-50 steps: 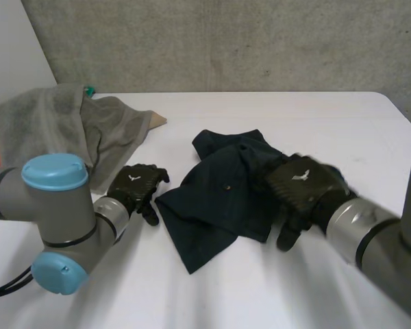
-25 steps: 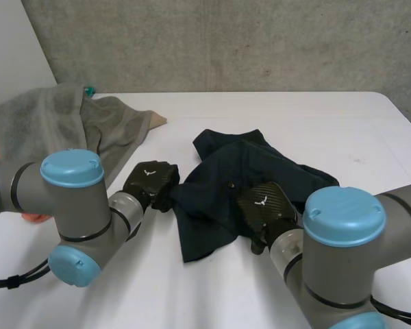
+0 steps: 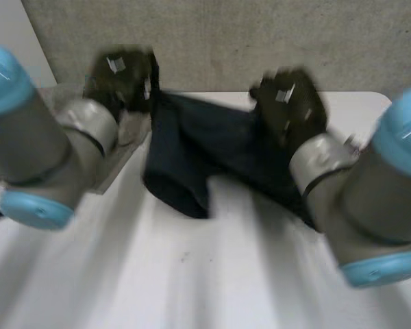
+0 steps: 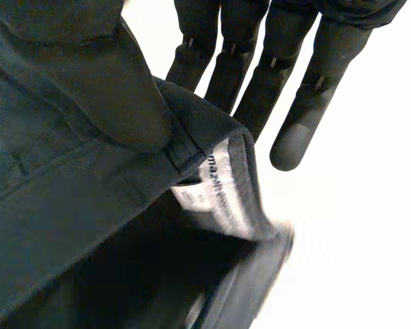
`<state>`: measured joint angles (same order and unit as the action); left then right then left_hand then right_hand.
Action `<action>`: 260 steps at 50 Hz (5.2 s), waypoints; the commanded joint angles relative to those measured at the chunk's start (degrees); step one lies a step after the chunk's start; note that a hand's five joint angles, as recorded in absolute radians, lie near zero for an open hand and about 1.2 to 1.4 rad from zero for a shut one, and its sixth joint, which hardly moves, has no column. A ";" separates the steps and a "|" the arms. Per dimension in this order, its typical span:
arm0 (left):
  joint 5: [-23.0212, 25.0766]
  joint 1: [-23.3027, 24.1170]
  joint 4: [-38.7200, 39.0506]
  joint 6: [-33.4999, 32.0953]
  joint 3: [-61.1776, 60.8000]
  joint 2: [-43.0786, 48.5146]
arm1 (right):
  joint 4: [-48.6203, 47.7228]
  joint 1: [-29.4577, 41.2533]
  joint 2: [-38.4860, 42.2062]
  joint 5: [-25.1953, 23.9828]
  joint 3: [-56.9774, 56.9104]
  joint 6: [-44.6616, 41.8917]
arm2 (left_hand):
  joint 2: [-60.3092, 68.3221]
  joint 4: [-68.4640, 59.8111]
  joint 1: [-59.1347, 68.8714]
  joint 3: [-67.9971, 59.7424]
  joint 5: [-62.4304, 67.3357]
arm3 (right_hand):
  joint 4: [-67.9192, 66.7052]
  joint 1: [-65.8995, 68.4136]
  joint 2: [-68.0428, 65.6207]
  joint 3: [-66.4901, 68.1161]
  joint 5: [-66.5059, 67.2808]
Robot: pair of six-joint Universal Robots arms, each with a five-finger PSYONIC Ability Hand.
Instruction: Fold the laundry.
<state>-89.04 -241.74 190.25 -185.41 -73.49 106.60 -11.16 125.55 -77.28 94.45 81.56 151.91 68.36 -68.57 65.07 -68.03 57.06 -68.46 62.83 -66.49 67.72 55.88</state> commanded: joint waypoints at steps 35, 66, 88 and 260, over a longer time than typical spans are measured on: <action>-0.08 1.00 -11.55 5.92 -4.35 2.73 | 19.26 -12.70 -3.32 -6.30 -9.94 17.02 | -55.62 55.83 -52.34 55.29 -54.32 | -11.54 17.17 -13.51 12.28 14.12; 9.06 7.24 -17.98 27.56 -7.37 13.10 | 15.82 -12.26 -17.64 -10.08 -5.71 17.55 | -48.57 48.78 -45.29 48.24 -47.27 | -11.54 17.17 -13.51 12.28 14.12; 7.57 -1.63 -20.79 27.48 -7.54 -1.22 | 12.75 -15.25 -13.34 -10.51 2.02 14.73 | -28.97 29.19 -25.69 28.65 -27.68 | -11.54 17.17 -13.51 12.28 14.12; 2.21 -0.14 0.73 -7.15 -20.37 14.25 | -4.57 -26.41 12.24 -25.72 20.48 -12.16 | 11.64 -11.43 14.93 -11.97 12.94 | -11.54 17.17 -13.51 12.28 14.12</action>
<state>-86.95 -242.36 189.57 -190.33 -93.74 121.32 -15.72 99.41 -64.90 68.40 102.20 139.41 58.11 -57.71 58.85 -57.46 47.25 -67.30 62.38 -66.43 66.61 56.38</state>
